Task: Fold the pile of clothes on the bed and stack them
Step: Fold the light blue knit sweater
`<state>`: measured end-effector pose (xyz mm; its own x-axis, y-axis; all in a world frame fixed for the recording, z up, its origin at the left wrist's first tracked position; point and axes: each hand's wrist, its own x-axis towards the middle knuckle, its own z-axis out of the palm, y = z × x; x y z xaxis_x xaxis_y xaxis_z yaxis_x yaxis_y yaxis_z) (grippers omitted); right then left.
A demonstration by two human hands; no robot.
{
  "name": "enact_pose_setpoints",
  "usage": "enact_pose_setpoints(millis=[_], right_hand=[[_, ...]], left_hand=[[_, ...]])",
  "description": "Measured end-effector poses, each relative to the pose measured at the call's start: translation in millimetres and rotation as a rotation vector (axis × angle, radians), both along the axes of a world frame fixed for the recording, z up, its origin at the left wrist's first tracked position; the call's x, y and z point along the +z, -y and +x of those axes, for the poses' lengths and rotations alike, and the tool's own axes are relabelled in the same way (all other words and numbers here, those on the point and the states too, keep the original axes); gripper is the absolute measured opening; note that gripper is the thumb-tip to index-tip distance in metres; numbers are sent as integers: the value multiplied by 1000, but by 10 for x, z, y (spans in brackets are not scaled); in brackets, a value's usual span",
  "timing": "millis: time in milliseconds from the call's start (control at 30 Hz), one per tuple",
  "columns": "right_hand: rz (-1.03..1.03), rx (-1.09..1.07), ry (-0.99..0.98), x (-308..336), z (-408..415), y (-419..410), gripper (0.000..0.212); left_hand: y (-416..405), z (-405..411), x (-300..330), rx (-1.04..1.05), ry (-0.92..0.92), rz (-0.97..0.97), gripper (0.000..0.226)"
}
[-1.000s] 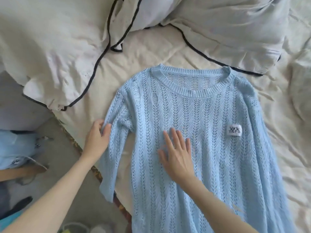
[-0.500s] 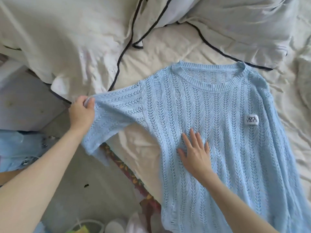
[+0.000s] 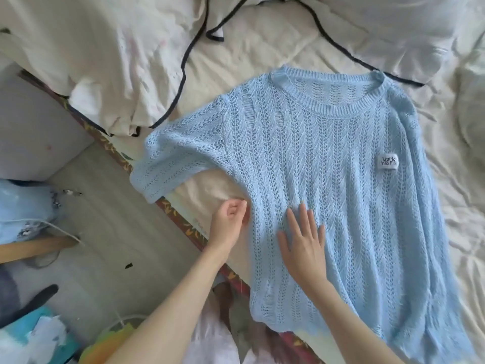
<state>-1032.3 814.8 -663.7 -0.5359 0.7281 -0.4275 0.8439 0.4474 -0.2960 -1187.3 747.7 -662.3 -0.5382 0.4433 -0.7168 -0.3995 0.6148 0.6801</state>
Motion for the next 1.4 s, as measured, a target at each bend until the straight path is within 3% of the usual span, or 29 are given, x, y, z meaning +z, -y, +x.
enact_pose_setpoints(millis=[100,200,333,433,533,600,800,900,1100,1233,1400], right_hand=[[-10,45,3,12,192,76,52],[-39,74,-20,6,378,111,54],[-26,106,-53,54,593,137,54],[-43,128,-54,80,739,115,54],[-85,159,-69,94,868,86,53],[-94,136,-111,136,957,91,53],[-87,82,-115,213,1300,99,53],[-82,134,-66,170,1496,66,53],[-31,222,-94,95,1707,46,56],[23,145,-31,134,1797,98,56],[-50,213,112,137,2051,219,55]], left_hand=[[-197,92,16,140,148,120,22],[-371,128,61,181,195,110,28],[-257,107,72,253,20,6,8],[-68,27,12,323,-48,-33,11],[87,176,-32,186,8,-25,16],[225,440,-70,65,38,-60,9],[702,1166,-217,-6,124,-210,21],[854,1318,-296,-30,20,-228,29],[1046,1365,-191,72,-420,-263,33],[1311,1444,-91,47,-534,-270,30],[1687,1308,-37,44,-614,-302,24]])
